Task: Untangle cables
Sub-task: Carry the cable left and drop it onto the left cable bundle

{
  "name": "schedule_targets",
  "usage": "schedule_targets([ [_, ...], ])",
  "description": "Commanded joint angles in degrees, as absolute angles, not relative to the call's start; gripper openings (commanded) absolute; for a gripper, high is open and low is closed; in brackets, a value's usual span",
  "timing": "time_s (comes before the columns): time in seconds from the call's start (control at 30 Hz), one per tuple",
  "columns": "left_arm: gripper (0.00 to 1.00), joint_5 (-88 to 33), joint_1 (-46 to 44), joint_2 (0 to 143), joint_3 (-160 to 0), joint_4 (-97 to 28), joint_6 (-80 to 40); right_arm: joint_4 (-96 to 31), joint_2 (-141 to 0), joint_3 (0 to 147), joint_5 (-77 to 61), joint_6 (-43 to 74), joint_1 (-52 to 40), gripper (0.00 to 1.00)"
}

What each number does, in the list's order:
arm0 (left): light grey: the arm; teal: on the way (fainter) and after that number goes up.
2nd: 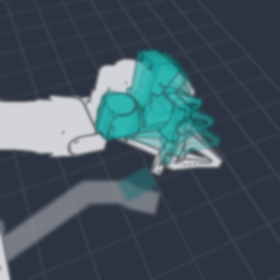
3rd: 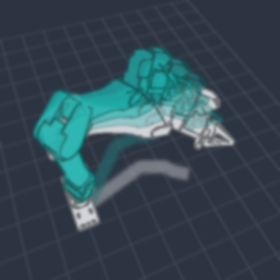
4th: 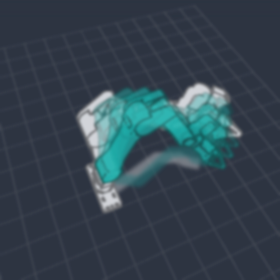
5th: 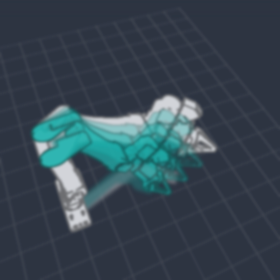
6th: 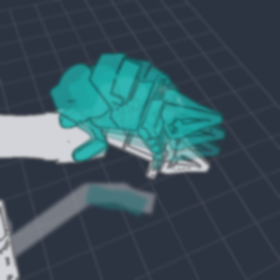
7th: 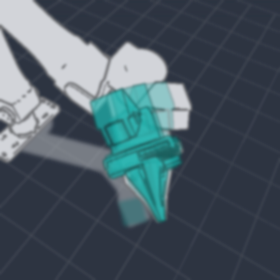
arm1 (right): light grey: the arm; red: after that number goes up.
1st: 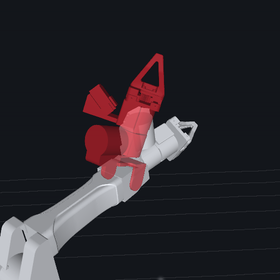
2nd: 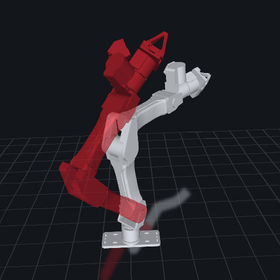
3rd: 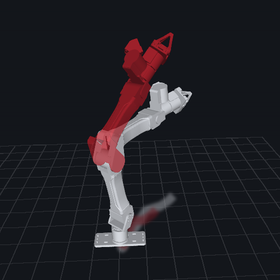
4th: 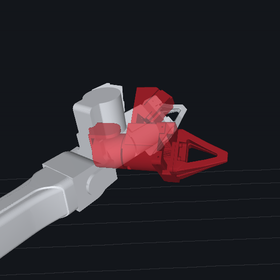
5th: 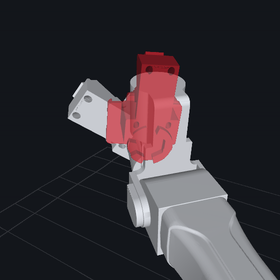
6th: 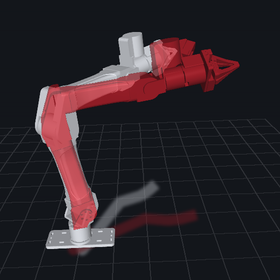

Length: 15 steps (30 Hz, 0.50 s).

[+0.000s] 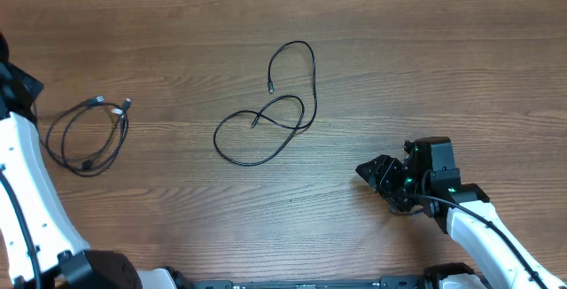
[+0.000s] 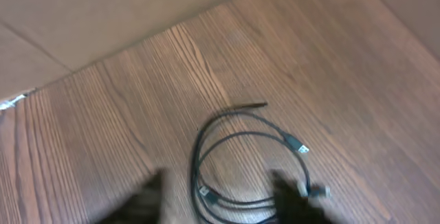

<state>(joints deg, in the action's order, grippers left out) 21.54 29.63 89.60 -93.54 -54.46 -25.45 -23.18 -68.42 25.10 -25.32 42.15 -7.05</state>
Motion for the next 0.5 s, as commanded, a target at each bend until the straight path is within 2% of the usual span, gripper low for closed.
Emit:
schedule_targets([
  [0.0,1.00,18.6,29.6,90.5,-94.1,-54.3,-26.3,-22.9,-68.3,25.1,-25.5,41.7,-6.8,0.67],
  [0.17,1.00,12.0,29.5,90.5,-94.1,-54.2,-26.3,-22.9,-68.3,25.1,-25.5,41.7,-6.8,0.67],
  [0.47,1.00,-10.2,24.0,90.7,-94.1,-52.9,-21.6,-22.8,-68.3,25.1,-25.5,41.9,-6.8,0.67],
])
